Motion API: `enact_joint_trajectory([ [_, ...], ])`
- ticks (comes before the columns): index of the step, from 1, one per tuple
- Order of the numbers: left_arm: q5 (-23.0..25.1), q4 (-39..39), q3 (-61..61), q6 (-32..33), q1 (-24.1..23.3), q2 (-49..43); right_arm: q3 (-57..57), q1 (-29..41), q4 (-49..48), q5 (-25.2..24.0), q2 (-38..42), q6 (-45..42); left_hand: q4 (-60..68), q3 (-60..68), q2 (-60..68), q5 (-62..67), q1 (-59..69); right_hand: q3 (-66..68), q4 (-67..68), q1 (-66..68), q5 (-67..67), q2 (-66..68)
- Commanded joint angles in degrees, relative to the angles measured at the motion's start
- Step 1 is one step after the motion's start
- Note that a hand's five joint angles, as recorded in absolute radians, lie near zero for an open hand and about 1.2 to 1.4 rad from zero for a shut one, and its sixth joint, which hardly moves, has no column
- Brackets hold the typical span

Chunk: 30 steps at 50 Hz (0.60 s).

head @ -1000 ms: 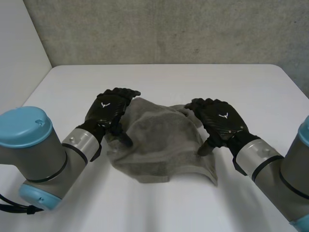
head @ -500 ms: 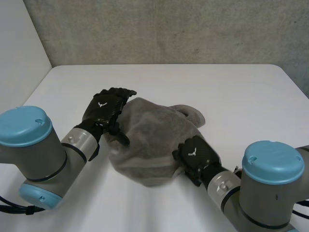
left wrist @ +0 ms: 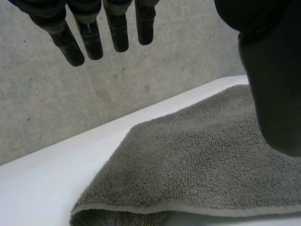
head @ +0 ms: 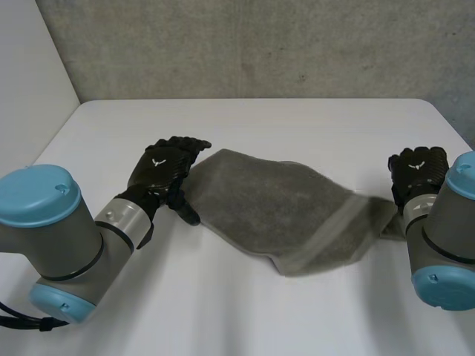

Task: Fold the towel.

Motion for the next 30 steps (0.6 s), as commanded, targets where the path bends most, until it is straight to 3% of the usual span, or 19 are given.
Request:
enact_joint_trajectory([
  [1, 0.1, 0.0, 0.0, 2.8, -0.4, -0.4, 4.5, 3.6, -0.8, -5.0, -2.8, 0.2, -2.4, -1.3, -2.1, -2.2, -2.8, -3.1, -3.1, -2.8, -1.5, -2.4],
  [4, 0.1, 0.0, 0.0, 3.8, -0.5, -0.5, 5.9, 5.9, -0.9, -9.0, -4.4, 0.1, -2.2, -1.1, -2.0, -2.1, -2.7, -2.6, -2.6, -2.3, -1.0, -1.9],
  [6, 0.0, 0.0, 0.1, 5.6, -0.5, -0.6, 8.6, 9.4, -0.7, -17.6, -7.4, 0.2, -2.0, -0.9, -1.8, -1.9, -2.5, 0.3, 0.2, 0.5, 1.8, 0.9],
  [7, 0.0, 0.0, 0.1, 5.6, -0.5, -0.6, 8.6, 9.5, -0.7, -17.7, -7.4, 0.2, -2.0, -0.9, -1.8, -1.9, -2.5, 0.3, 0.3, 0.5, 1.9, 0.9],
  [9, -0.2, 0.0, 0.7, 6.8, -0.6, -1.3, 10.0, 11.6, 0.1, -23.1, -8.0, 0.2, -1.7, -0.6, -1.5, -1.6, -2.2, 2.3, 2.3, 2.5, 3.9, 2.9],
  [15, 0.3, -0.5, 3.2, 8.1, -0.5, -3.7, 9.8, 13.1, 3.0, -24.4, -7.9, 2.4, -1.7, -0.6, -1.5, -1.6, -2.2, 3.5, 3.5, 3.7, 5.0, 4.1],
  [21, 0.3, -1.5, 7.6, 11.5, 0.9, -6.7, 6.9, 13.9, 5.7, -26.1, -4.5, 12.7, -1.5, -0.4, -1.3, -1.4, -2.0, 3.6, 3.6, 3.9, 5.2, 4.3],
  [26, 0.3, -2.7, 11.2, 14.1, 4.5, -8.7, 5.2, 14.4, 5.4, -27.5, -1.7, 18.8, 1.3, 2.4, 1.6, 1.5, 0.9, 5.3, 5.3, 5.6, 6.9, 6.0],
  [30, 0.5, -8.0, 16.8, 16.2, 6.6, -12.5, 3.1, 14.5, 5.6, -27.5, 0.8, 23.1, 6.5, 7.6, 6.8, 6.7, 6.1, 8.0, 8.0, 8.3, 9.6, 8.6],
])
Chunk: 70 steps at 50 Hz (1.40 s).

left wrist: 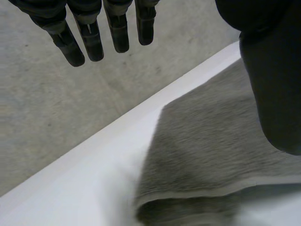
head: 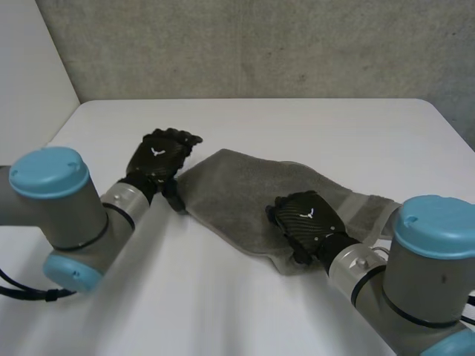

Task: Fold the towel.

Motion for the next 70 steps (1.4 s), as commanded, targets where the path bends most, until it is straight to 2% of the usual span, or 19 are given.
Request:
enact_joint_trajectory([
  [1, 0.4, -8.1, 9.2, 3.4, 4.5, -6.1, -3.3, 0.2, 0.0, -0.5, 4.5, 8.0, 5.5, 5.3, 5.1, 5.4, 5.2, 3.7, 3.7, 3.5, 3.2, 4.0],
  [4, 0.9, -10.4, 11.1, 3.4, 5.6, -7.6, -3.8, 0.3, 0.0, -0.6, 5.2, 9.0, 5.5, 5.3, 5.1, 5.4, 5.2, 3.9, 3.9, 3.7, 3.3, 4.2],
  [7, 3.3, -13.7, 13.7, 3.5, 7.7, -9.8, -4.5, 0.5, 0.0, -0.5, 6.7, 9.7, 5.5, 5.3, 5.1, 5.4, 5.2, 4.1, 4.0, 3.8, 3.5, 4.3],
  [9, 6.7, -15.8, 15.7, 3.4, 9.0, -11.4, -4.8, 0.6, -0.3, -0.6, 7.7, 9.9, 5.5, 5.3, 5.1, 5.4, 5.2, 4.1, 4.0, 3.8, 3.5, 4.3],
  [14, 10.2, -16.6, 16.7, 3.3, 9.1, -12.8, -5.8, 0.8, 0.1, -0.4, 9.4, 10.3, 5.5, 5.3, 5.1, 5.4, 5.2, 4.1, 4.0, 3.8, 3.5, 4.3],
  [29, 10.1, -16.3, 19.1, 3.2, 8.8, -15.2, -5.1, 1.2, 0.3, -1.1, 8.7, 10.3, 6.5, 6.3, 6.1, 6.4, 6.2, 4.2, 4.2, 4.0, 3.7, 4.5],
  [38, 10.2, -16.5, 22.4, 3.0, 8.7, -16.8, -4.2, 1.4, 1.3, -1.4, 7.2, 10.2, 12.0, 11.8, 11.6, 11.9, 11.7, 4.2, 4.2, 4.0, 3.7, 4.5],
  [59, 10.6, -16.9, 27.7, 2.9, 7.6, -21.5, -4.3, 1.6, 1.3, -1.7, 7.8, 10.1, 16.2, 16.1, 15.9, 16.1, 15.9, 7.1, 7.1, 6.9, 6.5, 7.4],
  [62, 10.7, -17.0, 28.3, 2.8, 7.2, -22.1, -4.3, 1.6, 1.3, -1.6, 7.7, 9.9, 22.8, 22.6, 22.4, 22.7, 22.5, 9.6, 9.6, 9.4, 9.0, 9.9],
  [64, 10.7, -17.3, 29.2, 2.7, 7.0, -22.5, -4.3, 1.6, 1.2, -1.5, 7.8, 10.0, 41.9, 41.7, 41.5, 41.8, 41.6, 14.0, 13.9, 13.7, 13.4, 14.2],
  [67, 10.7, -17.6, 29.4, 2.5, 6.9, -22.6, -4.3, 1.5, 1.1, -1.4, 7.8, 10.0, 47.7, 47.5, 47.3, 47.6, 47.4, 15.7, 15.6, 15.4, 15.1, 15.9],
  [69, 10.7, -18.0, 29.6, 1.9, 6.8, -22.7, -4.5, 1.4, 1.2, -1.6, 7.9, 10.0, 57.6, 57.4, 57.2, 57.5, 57.3, 18.7, 18.7, 18.5, 18.1, 19.0],
  [70, 10.7, -18.0, 29.6, 1.9, 6.8, -22.7, -4.5, 1.4, 1.2, -1.6, 7.9, 10.0, 57.6, 57.4, 57.2, 57.5, 57.3, 18.7, 18.7, 18.5, 18.1, 19.0],
])
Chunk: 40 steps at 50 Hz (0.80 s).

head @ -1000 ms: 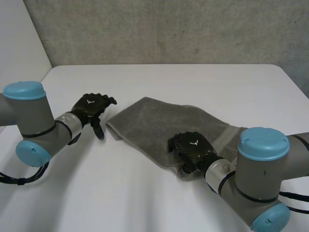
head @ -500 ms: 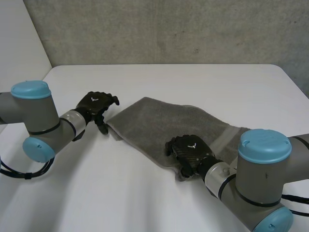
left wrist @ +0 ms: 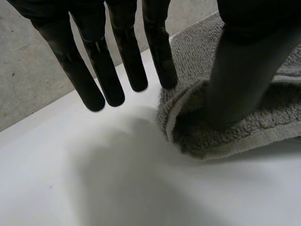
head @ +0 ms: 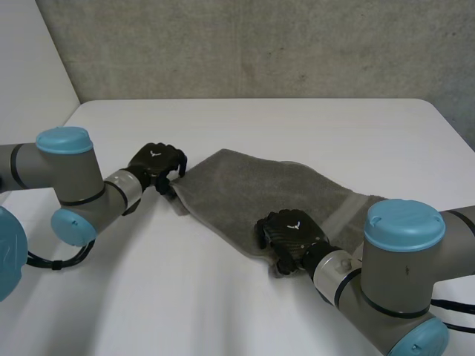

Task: Fold the towel.

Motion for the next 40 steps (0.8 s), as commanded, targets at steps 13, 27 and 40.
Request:
enact_joint_trajectory([
  [13, 0.0, -0.8, 0.6, -1.0, -1.5, -1.1, 0.1, -0.4, -0.3, -0.2, 0.2, 0.1, 5.8, 5.8, 6.0, 6.8, 5.9, 6.7, 6.7, 6.8, 6.7, 6.6],
  [27, -0.5, -0.6, 0.5, -1.0, -1.7, -1.3, 0.1, -0.6, -0.2, -0.1, 0.0, 0.2, 15.9, 15.9, 16.1, 16.9, 16.0, 29.5, 29.6, 29.7, 29.6, 29.5],
  [40, 5.7, -1.4, -3.3, -0.8, -3.5, 4.6, -0.2, -2.5, 0.4, 0.8, -10.4, -0.7, 18.4, 18.4, 18.6, 19.4, 18.5, 34.9, 34.9, 35.0, 34.9, 34.8],
])
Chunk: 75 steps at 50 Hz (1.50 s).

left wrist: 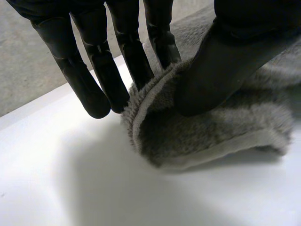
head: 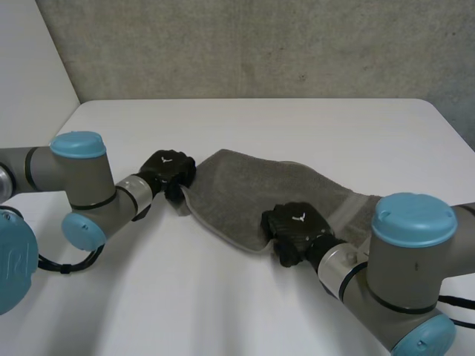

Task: Fold the towel.

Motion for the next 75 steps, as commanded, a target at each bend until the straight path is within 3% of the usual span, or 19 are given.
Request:
enact_joint_trajectory([
  [1, 9.4, -0.3, -4.9, -0.1, -0.8, 8.3, -0.7, -2.8, 1.5, 0.0, -10.8, -1.2, 2.5, 1.6, 2.7, 2.0, 2.9, 4.8, 3.4, 3.9, 3.6, 5.1],
  [4, 13.4, 0.1, -8.2, -0.3, -0.9, 14.6, -2.4, -4.7, 9.3, -0.6, -15.9, -3.5, 2.5, 1.6, 2.7, 2.0, 2.9, 4.8, 3.4, 3.9, 3.6, 5.1],
  [8, 11.6, -0.4, -12.6, -0.3, -1.7, 22.6, -8.2, -5.9, 25.8, -0.1, -17.6, -11.0, 2.5, 1.6, 2.7, 2.0, 2.9, 4.8, 3.4, 3.9, 3.6, 5.1],
  [12, 10.5, -1.3, -15.7, -0.7, -2.3, 26.8, -10.5, -9.5, 36.1, 1.4, -18.2, -20.2, 2.5, 1.6, 2.7, 2.0, 2.9, 4.8, 3.4, 3.9, 3.6, 5.1],
  [15, 10.2, -2.9, -19.6, -0.6, -3.1, 30.1, -10.7, -13.2, 38.2, 3.7, -19.5, -25.5, 2.5, 1.6, 2.7, 2.0, 2.9, 4.8, 3.4, 3.9, 3.6, 5.1],
  [22, 10.0, -2.8, -25.2, -0.1, -4.7, 30.1, -8.3, -17.4, 38.7, 6.5, -21.1, -30.5, 2.5, 1.6, 2.7, 2.0, 2.9, 4.8, 3.4, 3.9, 3.6, 5.1],
  [26, 7.3, 0.0, -25.0, -0.6, -5.1, 24.5, -5.6, -17.6, 37.4, 6.1, -20.9, -30.8, 2.5, 1.6, 2.7, 2.0, 2.9, 4.8, 3.4, 3.9, 3.6, 5.1],
  [35, 0.5, 7.6, -21.4, -1.0, -8.2, 15.8, 1.0, -18.0, 23.0, 6.5, -18.0, -30.1, 1.5, 0.6, 1.8, 1.1, 1.9, 4.8, 3.4, 3.9, 3.6, 5.1],
  [46, 0.3, 9.8, -20.6, -1.0, -10.2, 14.1, 3.0, -18.0, 19.5, 6.8, -15.8, -29.9, -16.2, -17.1, -15.9, -16.6, -15.8, 4.8, 3.4, 3.9, 3.6, 5.1],
  [54, -0.1, 9.8, -20.6, -0.5, -10.2, 12.7, 2.8, -22.6, 14.9, 9.5, -16.2, -28.2, -26.7, -27.7, -26.5, -27.2, -26.3, 4.8, 3.4, 3.9, 3.6, 5.1],
  [62, -1.1, 9.8, -20.0, -0.3, -10.2, 12.5, 2.5, -22.9, 14.0, 13.1, -16.2, -26.8, -28.1, -29.0, -27.9, -28.6, -27.7, 4.8, 3.4, 3.9, 3.6, 5.1],
  [75, -2.2, 9.9, -19.6, 0.0, -10.2, 9.8, 3.0, -23.0, 11.5, 13.2, -15.9, -26.7, -26.4, -27.4, -26.2, -26.9, -26.0, 4.8, 3.4, 3.9, 3.6, 5.1],
])
